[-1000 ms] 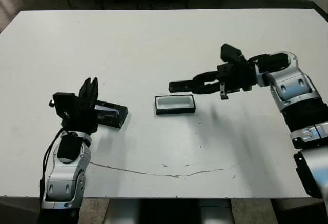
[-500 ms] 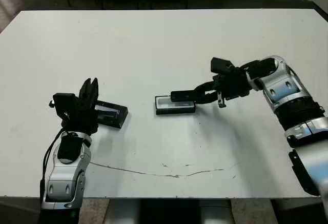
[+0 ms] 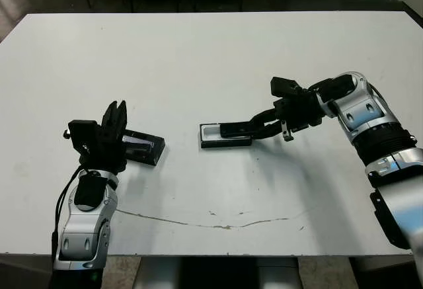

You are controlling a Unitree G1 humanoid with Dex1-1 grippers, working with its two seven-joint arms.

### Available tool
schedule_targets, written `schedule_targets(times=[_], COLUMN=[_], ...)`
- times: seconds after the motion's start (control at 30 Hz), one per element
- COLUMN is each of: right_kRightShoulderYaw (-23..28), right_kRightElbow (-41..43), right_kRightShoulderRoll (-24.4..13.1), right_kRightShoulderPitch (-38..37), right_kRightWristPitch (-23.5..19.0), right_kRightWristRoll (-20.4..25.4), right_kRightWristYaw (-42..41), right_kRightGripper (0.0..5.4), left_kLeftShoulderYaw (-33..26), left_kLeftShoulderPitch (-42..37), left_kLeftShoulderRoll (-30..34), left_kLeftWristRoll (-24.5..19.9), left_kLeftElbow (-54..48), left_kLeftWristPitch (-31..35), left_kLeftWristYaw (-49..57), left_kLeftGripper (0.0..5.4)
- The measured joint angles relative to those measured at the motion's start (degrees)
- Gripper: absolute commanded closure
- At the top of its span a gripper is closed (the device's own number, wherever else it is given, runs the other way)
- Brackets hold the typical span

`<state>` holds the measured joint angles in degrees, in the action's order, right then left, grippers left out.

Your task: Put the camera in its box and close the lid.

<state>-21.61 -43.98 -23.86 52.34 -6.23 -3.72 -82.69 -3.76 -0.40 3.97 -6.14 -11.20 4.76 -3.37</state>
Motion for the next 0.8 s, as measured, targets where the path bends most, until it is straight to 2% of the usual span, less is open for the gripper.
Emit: schedule_targets(times=[0.27,0.47,0.8], right_kRightShoulderYaw=[0.5,-2.5,-4.8], right_kRightElbow=[0.0,-1.8,-2.3], right_kRightShoulderRoll=[0.2,1.6,2.7], right_kRightShoulderPitch=[3.0,6.5,6.8], right_kRightWristPitch=[-1.0,-1.4,0.2], right_kRightWristRoll=[0.0,-3.5,-7.6], right_kRightWristYaw=[-0.9,-1.4,-0.6], right_kRightGripper=[5.02,5.02,5.02], left_kLeftShoulderYaw=[0.1,0.4,1.0], left_kLeftShoulderPitch=[0.0,0.1,0.9], left_kLeftShoulderRoll=[0.0,-0.1,-0.4], left_kLeftWristRoll=[0.1,0.1,0.5], left_kLeftElbow=[0.0,0.0,-0.5], left_kLeftWristPitch=[0.1,0.0,-0.5], left_kLeftWristYaw=[0.0,0.1,0.5], left_kLeftGripper=[5.4,5.4,5.4])
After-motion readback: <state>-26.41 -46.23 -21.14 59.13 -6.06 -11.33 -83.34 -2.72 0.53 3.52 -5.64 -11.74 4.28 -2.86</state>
